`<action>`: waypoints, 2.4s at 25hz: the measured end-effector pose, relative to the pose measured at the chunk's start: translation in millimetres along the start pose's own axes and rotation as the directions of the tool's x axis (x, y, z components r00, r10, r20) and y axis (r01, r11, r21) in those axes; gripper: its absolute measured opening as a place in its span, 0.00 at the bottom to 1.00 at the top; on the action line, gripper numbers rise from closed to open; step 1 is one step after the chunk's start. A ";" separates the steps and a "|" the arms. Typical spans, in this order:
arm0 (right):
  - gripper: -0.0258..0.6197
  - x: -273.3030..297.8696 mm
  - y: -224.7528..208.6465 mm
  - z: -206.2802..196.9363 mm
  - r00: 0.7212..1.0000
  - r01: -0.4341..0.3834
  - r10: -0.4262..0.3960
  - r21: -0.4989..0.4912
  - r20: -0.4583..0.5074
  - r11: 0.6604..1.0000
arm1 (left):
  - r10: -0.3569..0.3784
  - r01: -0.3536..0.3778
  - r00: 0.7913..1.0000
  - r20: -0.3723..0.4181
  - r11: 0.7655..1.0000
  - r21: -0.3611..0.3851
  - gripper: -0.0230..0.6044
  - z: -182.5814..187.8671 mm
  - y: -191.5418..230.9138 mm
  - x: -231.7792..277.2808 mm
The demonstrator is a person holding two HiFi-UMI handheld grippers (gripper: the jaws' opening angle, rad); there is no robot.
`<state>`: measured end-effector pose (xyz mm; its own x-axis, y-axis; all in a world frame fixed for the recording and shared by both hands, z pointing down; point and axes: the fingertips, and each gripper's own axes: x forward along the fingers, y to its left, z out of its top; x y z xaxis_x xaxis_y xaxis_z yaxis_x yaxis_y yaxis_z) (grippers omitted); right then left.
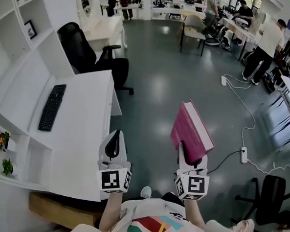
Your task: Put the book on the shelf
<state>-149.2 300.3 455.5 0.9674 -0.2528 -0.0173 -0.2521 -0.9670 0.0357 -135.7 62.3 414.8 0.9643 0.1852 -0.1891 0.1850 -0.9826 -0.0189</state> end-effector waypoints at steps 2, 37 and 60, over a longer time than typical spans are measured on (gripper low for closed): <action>0.27 3.9 7.7 -2.2 1.000 0.007 -0.007 0.003 -0.003 1.000 | 0.009 -0.009 1.000 -0.003 1.000 -0.004 0.03 -3.2 14.5 1.7; 0.27 334.0 -155.2 10.5 0.992 -0.110 0.110 0.001 0.064 0.994 | 0.139 -0.140 0.990 0.026 0.990 0.032 0.03 -54.6 14.0 334.7; 0.27 463.0 1.5 -1.3 0.806 -0.588 0.589 -0.044 0.056 0.808 | 0.538 -0.533 0.843 -0.014 0.838 0.116 0.03 -77.9 152.7 308.8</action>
<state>298.3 181.8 448.8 0.6298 -0.7752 -0.0485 -0.7709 -0.6315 0.0830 205.1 -29.2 430.0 0.9148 -0.3726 -0.1555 -0.3813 -0.9240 -0.0289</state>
